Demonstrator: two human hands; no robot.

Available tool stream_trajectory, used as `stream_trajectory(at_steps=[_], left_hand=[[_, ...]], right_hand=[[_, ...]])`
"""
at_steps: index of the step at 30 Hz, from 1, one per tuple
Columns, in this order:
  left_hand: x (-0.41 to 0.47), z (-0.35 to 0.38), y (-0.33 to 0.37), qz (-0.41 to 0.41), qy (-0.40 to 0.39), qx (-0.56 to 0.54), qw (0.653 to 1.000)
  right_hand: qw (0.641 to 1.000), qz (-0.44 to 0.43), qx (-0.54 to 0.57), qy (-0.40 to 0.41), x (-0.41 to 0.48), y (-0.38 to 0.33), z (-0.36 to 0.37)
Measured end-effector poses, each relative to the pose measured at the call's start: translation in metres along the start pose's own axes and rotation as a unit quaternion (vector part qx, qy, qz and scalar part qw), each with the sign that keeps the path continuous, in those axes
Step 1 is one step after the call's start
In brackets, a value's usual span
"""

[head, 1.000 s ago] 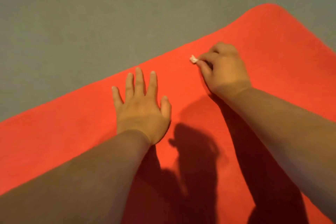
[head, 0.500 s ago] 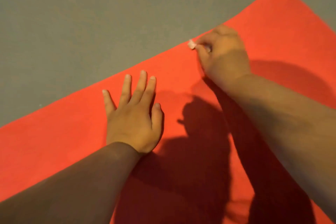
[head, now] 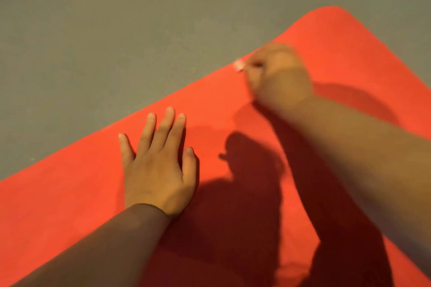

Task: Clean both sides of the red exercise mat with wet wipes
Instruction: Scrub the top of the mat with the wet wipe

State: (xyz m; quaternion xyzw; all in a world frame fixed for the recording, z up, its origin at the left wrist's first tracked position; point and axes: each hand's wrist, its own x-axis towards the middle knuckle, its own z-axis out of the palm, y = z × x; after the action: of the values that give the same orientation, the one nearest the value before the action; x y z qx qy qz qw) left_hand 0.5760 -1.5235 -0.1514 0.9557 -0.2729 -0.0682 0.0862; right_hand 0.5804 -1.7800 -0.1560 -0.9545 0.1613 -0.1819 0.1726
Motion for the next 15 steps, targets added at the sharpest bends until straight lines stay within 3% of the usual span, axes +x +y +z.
stream_trajectory(at_steps=[3, 4, 7, 11, 13, 15], left_hand=[[-0.001, 0.0, 0.0, -0.001, 0.006, -0.004, 1.0], [-0.001, 0.0, -0.001, 0.0, 0.008, -0.003, 1.0], [-0.002, 0.001, -0.001, 0.003, 0.012, -0.004, 1.0], [0.001, 0.003, -0.001, -0.005, 0.053, -0.006, 0.999], [0.014, 0.003, 0.006, -0.013, 0.107, -0.04, 0.993], [0.033, 0.006, 0.014, -0.012, 0.129, -0.065, 0.99]], right_hand=[[0.966, 0.252, -0.051, 0.033, 0.022, 0.058, -0.034], [0.959, 0.277, -0.043, 0.032, 0.021, 0.056, -0.034], [0.984, 0.174, 0.004, 0.031, -0.002, 0.004, -0.008], [0.994, -0.023, 0.084, -0.069, -0.035, -0.056, 0.009], [0.996, -0.015, 0.037, -0.083, -0.02, -0.03, -0.002], [0.994, 0.092, -0.04, -0.042, 0.003, 0.021, -0.018]])
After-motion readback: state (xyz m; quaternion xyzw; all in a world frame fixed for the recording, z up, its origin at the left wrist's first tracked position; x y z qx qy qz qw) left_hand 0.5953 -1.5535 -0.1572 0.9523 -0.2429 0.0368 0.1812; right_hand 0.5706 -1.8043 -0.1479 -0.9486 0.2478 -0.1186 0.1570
